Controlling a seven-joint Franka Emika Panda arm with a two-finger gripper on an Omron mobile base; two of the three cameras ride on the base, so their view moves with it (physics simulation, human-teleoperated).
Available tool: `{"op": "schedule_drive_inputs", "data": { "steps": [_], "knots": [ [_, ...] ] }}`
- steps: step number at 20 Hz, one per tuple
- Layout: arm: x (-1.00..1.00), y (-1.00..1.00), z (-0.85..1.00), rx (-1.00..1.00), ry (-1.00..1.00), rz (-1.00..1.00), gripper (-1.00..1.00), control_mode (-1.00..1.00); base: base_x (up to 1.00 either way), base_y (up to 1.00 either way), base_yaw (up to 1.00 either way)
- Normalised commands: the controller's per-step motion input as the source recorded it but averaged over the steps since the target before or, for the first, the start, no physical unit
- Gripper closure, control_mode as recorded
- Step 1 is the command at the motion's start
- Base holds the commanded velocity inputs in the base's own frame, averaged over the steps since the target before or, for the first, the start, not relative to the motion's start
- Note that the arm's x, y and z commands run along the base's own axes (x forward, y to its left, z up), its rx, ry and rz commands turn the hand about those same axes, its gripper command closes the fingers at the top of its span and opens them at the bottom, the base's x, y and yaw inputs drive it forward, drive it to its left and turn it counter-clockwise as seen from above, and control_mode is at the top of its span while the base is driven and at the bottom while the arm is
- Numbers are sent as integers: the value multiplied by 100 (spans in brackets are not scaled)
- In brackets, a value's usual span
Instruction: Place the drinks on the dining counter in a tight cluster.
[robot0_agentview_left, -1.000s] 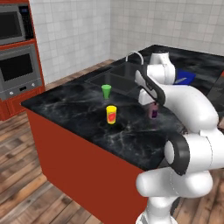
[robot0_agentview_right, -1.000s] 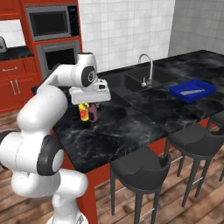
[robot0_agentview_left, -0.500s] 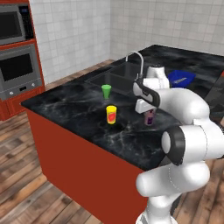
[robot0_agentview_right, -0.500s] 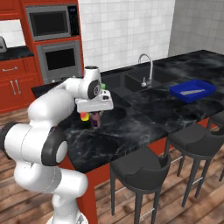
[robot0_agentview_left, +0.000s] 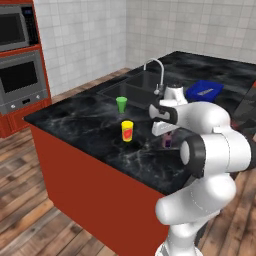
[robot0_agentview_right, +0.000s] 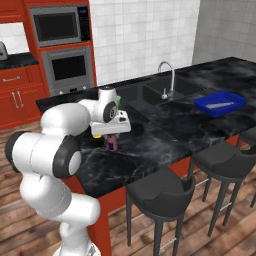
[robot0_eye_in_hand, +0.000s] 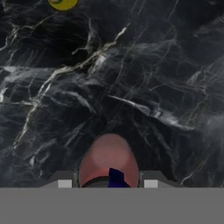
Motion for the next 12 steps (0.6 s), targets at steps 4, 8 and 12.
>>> {"op": "schedule_drive_inputs", "data": {
  "steps": [4,8,12],
  "knots": [
    [31,0,-16,0,-1,0,100,-100,0,0,0],
    [26,0,-21,0,-1,0,100,-100,0,0,0],
    [2,0,-37,0,0,0,100,-100,0,0,0]
  ]
}}
